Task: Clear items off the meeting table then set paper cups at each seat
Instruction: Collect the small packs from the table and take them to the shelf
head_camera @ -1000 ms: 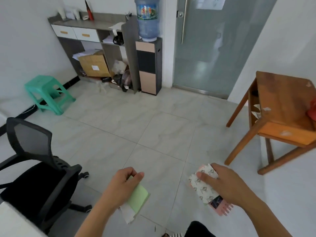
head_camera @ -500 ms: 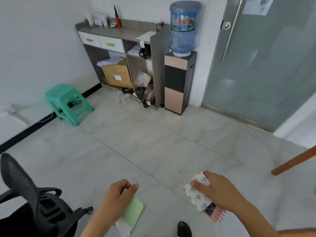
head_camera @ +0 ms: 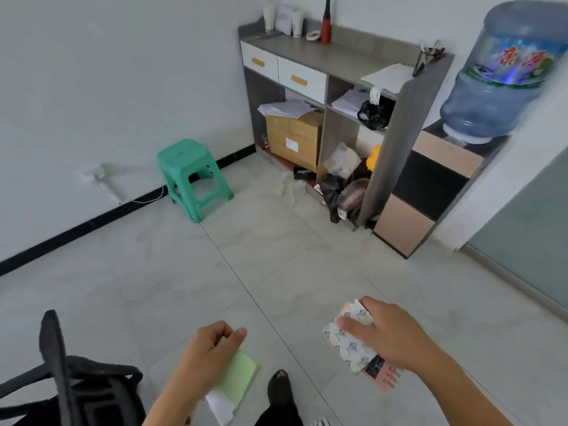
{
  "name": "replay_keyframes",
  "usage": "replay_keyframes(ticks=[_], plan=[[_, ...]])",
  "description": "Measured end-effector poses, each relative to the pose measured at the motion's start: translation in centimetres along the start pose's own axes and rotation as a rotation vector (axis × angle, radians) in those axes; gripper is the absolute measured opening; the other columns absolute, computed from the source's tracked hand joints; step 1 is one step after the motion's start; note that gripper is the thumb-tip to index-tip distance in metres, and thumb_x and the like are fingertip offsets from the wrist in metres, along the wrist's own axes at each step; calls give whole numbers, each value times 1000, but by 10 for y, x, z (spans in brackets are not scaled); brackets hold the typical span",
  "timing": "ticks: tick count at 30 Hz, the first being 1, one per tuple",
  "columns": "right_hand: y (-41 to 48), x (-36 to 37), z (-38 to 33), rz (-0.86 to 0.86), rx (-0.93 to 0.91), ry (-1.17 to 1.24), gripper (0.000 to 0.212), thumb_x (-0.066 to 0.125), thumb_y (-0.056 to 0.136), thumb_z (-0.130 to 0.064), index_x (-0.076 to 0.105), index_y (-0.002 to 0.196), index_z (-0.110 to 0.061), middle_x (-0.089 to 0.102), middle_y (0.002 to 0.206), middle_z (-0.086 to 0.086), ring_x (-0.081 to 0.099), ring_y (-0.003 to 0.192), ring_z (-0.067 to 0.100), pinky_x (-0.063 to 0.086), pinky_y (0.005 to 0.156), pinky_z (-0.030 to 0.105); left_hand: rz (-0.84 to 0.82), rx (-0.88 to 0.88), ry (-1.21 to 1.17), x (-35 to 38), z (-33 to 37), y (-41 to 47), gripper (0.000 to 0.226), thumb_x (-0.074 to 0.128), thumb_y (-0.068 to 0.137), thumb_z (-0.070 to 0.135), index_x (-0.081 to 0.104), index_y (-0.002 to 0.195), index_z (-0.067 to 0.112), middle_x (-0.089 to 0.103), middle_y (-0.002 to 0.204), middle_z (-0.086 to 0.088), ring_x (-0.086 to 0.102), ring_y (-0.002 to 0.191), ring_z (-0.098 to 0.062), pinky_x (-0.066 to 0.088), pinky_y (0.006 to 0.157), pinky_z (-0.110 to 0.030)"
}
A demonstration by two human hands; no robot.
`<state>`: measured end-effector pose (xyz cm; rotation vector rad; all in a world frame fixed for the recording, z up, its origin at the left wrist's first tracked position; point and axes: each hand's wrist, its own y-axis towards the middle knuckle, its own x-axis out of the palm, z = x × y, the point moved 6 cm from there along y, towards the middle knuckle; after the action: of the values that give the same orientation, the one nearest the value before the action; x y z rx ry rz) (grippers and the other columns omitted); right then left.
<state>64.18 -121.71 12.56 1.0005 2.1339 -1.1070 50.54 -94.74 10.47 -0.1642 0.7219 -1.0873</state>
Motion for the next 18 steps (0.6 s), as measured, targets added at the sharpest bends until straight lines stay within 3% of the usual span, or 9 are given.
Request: replay_keyframes(ticks=[5,9,18], plan=[[103,-46,-58,-1,-2,66,53,50,76,-76,57,83,-25,73,78,-1,69,69,13,55,66,36,-16,60,71,-46,94,116,36,62,88,35,50,61,14,42,49,7,42,46,-14,30,45,-24],[185,-82,-69,34,47,89,48,52,79,-72,58,83,-25,73,79,-2,69,71,12,56,69,36,-71,68,87,-52,147,204,35,60,88,39,53,65,14,45,57,2,47,50,-17,34,43,-24],[418,-171,-101,28,61,12,51,48,78,-75,57,86,-25,68,79,-1,64,72,13,53,70,36,-44,71,150,-65,248,416,38,62,86,43,57,69,9,49,56,4,48,52,-12,39,56,-27]])
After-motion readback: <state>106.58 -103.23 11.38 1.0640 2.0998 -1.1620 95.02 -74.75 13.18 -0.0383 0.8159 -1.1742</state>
